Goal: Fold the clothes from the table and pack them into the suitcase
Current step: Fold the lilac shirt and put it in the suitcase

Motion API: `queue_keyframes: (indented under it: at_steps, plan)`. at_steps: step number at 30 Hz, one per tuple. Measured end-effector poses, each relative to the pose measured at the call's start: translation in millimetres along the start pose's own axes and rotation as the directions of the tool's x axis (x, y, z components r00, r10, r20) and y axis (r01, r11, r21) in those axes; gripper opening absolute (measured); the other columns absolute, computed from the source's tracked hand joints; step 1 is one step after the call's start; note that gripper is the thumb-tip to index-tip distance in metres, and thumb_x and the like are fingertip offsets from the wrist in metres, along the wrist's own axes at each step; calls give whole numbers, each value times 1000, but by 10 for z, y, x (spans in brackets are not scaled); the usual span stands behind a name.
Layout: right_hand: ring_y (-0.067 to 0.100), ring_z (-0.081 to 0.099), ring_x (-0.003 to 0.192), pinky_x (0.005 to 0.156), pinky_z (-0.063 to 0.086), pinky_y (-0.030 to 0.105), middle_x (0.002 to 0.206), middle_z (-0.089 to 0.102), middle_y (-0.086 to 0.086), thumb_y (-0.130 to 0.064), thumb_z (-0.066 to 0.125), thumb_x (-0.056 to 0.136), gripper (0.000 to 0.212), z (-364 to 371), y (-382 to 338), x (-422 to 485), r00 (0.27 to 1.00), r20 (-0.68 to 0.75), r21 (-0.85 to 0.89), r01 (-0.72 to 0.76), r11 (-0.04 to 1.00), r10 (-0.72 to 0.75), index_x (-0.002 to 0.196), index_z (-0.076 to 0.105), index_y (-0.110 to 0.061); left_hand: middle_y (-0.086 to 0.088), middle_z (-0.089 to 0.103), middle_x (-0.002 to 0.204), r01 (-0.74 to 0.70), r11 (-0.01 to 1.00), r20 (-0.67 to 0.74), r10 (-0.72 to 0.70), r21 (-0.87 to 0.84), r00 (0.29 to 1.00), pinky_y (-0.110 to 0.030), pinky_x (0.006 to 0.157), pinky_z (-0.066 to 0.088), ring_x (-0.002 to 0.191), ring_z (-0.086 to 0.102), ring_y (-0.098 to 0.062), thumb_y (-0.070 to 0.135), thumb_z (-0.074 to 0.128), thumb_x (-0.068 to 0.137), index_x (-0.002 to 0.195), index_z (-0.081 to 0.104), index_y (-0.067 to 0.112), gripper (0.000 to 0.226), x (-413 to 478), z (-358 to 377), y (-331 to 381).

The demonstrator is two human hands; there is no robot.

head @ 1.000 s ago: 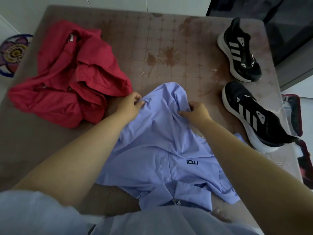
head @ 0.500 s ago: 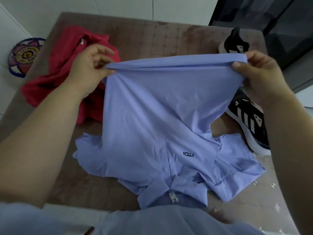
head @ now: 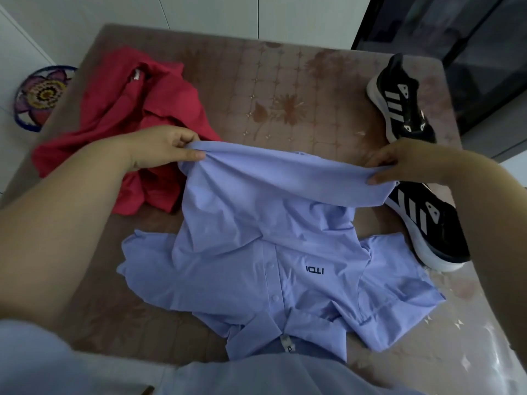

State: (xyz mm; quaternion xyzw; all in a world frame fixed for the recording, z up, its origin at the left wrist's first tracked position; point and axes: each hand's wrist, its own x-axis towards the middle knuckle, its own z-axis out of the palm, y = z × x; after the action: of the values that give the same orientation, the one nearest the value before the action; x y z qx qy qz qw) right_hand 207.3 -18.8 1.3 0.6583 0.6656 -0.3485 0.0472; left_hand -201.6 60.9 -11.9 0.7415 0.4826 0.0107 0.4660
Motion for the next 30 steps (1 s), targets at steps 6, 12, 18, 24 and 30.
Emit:
queue_keyframes:
  at_steps: [6, 12, 18, 24, 30]
  plan:
    - [36, 52, 113, 93, 39, 38, 124, 57, 21, -14, 63, 87, 37, 61, -134, 468, 833, -553, 73, 81, 994, -27, 123, 60, -3, -4, 59, 84, 113, 973, -540, 12, 199, 842, -30, 69, 38, 79, 52, -21, 21, 71, 83, 95, 58, 10, 21, 415, 57, -23]
    - [41, 47, 116, 96, 41, 48, 127, 50, 19, -37, 62, 81, 53, 520, 48, 745, 934, -350, -63, -98, 993, 69, 128, 52, -15, -11, 58, 118, 275, 884, -774, 140, 379, 617, -40, 96, 28, 112, 47, -37, 6, 59, 83, 121, 53, 13, 39, 556, 100, -73]
    - [45, 47, 114, 91, 37, 45, 129, 45, 26, -24, 50, 93, 49, 869, 151, 798, 855, -411, -124, -397, 910, 317, 135, 31, -6, -10, 60, 121, 69, 772, -526, 361, 632, 770, -39, 90, 24, 113, 44, -30, 19, 70, 76, 119, 60, 12, 45, 454, 648, -352]
    - [42, 54, 108, 83, 43, 40, 130, 51, 21, -11, 44, 93, 53, 869, 125, 877, 918, -351, -6, -201, 980, 186, 143, 33, -25, -5, 50, 139, -2, 597, -339, 458, 802, 822, -44, 107, 6, 131, 28, -28, 41, 44, 84, 136, 39, 20, 56, 302, 1067, -556]
    - [32, 46, 116, 82, 37, 30, 136, 40, 17, -18, 53, 85, 49, 615, -67, 544, 716, -682, 265, 54, 963, 148, 132, 44, -7, -2, 53, 136, -164, 575, -193, 509, 802, 839, -51, 105, 12, 131, 30, -25, 55, 23, 95, 138, 34, 23, 56, 97, 1576, -481]
